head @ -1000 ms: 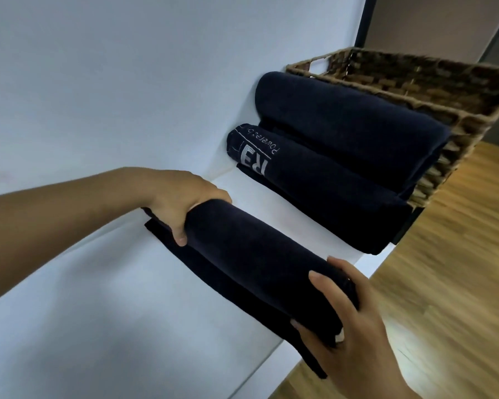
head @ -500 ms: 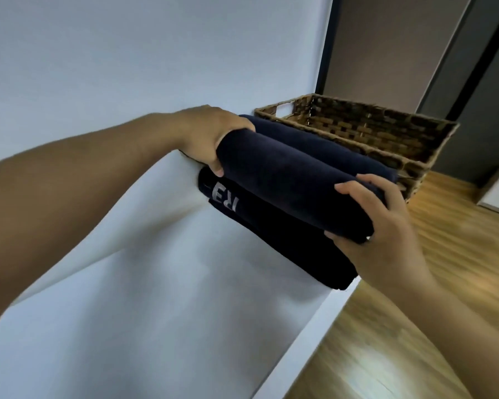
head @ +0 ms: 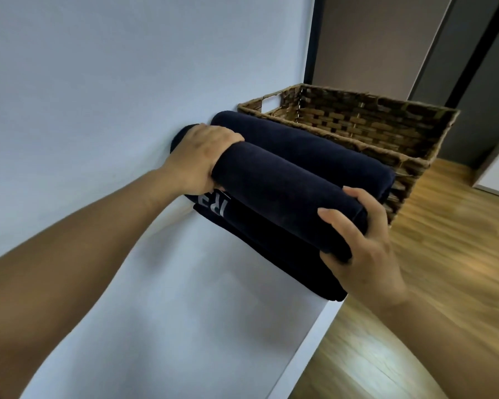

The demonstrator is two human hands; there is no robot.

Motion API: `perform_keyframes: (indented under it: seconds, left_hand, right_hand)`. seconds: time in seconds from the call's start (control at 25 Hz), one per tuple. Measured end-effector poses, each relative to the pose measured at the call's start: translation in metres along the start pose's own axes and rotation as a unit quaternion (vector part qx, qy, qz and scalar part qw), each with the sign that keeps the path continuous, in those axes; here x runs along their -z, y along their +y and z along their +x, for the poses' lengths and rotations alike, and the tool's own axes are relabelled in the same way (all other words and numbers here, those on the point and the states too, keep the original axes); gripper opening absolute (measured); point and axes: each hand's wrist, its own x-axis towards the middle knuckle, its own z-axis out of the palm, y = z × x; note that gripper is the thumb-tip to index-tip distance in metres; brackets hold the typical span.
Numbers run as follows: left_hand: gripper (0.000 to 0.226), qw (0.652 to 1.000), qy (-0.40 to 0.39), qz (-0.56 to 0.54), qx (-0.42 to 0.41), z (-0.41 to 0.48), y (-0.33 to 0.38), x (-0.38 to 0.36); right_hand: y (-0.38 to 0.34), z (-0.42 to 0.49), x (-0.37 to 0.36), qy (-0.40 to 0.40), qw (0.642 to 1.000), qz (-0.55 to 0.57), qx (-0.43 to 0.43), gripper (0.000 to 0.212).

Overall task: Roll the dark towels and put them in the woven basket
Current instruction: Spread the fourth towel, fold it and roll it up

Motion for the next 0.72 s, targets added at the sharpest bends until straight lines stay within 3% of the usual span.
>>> perform_keyframes:
  seconds: [0.12, 0.24, 0.36, 0.48, 0.56, 0.64, 0.72]
  left_hand:
    - [0.106, 0.993, -0.11, 0.04, 0.018, -0.003, 0.007, 0.019]
    - [0.103, 0.981, -0.184, -0.059, -0.023, -0.007, 0.038, 0.04]
    - [0.066, 0.982, -0.092, -0.162, -0.021, -0.002, 0.067, 0.032]
    - [0.057, 0.99, 0.067, -0.12, 0.014, -0.002, 0.074, 0.001]
    - [0.054, 0.989, 0.091, -0.113, 0.007, 0.001, 0.074, -0.01]
    - [0.054, 0.99, 0.097, -0.1, 0.011, -0.002, 0.073, -0.008]
    - [0.056, 0.991, 0.096, -0.093, 0.019, -0.006, 0.074, -0.005]
  right_hand:
    - [-0.003, -0.005, 0.0, -0.008, 0.999, 0.008, -0.031, 0.069]
    - [-0.015, -0.007, 0.004, -0.017, 0.998, 0.014, -0.057, 0.077]
    - [-0.02, -0.012, 0.011, -0.029, 0.997, 0.023, -0.063, 0.069]
    - [-0.028, -0.017, 0.009, -0.034, 0.996, 0.006, -0.078, 0.06]
    - [-0.035, -0.019, 0.011, -0.035, 0.995, 0.0, -0.091, 0.056]
    - [-0.043, -0.013, 0.023, -0.008, 0.989, 0.067, -0.128, 0.048]
    - [-0.043, 0.003, 0.04, 0.079, 0.945, 0.172, -0.265, 0.038]
